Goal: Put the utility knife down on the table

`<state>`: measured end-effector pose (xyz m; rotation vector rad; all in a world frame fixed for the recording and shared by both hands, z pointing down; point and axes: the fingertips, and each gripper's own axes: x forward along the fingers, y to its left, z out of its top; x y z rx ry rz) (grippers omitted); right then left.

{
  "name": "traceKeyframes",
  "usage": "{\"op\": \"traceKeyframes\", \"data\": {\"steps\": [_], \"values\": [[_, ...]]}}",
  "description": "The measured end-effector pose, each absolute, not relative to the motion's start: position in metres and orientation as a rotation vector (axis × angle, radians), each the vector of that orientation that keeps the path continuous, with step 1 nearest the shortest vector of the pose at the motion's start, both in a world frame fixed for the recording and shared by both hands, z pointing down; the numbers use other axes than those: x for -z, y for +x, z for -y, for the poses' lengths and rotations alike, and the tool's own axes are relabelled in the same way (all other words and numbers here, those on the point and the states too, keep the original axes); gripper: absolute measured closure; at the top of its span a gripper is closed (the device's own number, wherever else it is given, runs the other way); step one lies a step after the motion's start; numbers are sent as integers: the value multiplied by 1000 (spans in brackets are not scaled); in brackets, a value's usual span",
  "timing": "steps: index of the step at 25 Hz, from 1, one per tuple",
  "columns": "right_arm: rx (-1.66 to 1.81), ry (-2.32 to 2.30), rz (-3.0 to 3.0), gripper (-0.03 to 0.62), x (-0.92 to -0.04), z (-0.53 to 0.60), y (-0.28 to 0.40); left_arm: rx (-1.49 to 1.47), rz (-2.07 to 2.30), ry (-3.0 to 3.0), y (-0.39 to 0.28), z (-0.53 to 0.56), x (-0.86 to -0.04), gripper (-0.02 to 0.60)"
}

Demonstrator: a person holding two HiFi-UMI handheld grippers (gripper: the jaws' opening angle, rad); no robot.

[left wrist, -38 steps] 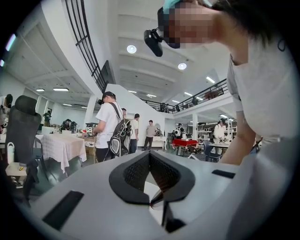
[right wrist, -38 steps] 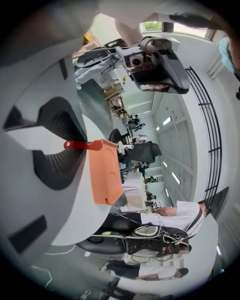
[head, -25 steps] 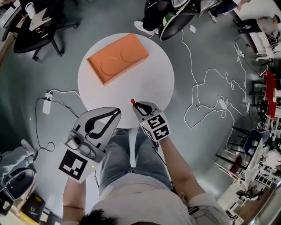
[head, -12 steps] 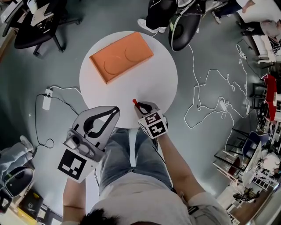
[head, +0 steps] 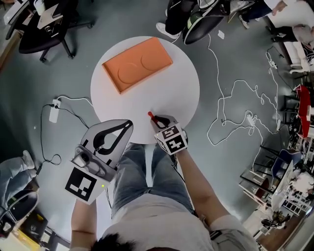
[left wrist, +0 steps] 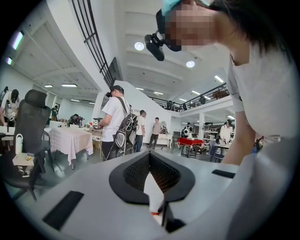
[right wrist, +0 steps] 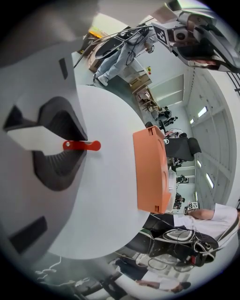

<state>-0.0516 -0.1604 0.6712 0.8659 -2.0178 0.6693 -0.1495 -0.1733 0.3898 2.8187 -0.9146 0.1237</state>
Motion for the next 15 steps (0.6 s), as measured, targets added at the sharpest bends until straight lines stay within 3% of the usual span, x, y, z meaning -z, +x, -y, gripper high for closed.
{"op": "traceKeyframes", "data": {"steps": [12,15], "values": [[-677,856,2055,525,-664,158,-55,-136,932,2820,-148,166,-389,572],[-660,866,2100,583,-651,161,-61,-141,934,2826,-148,166,-388,572]]}}
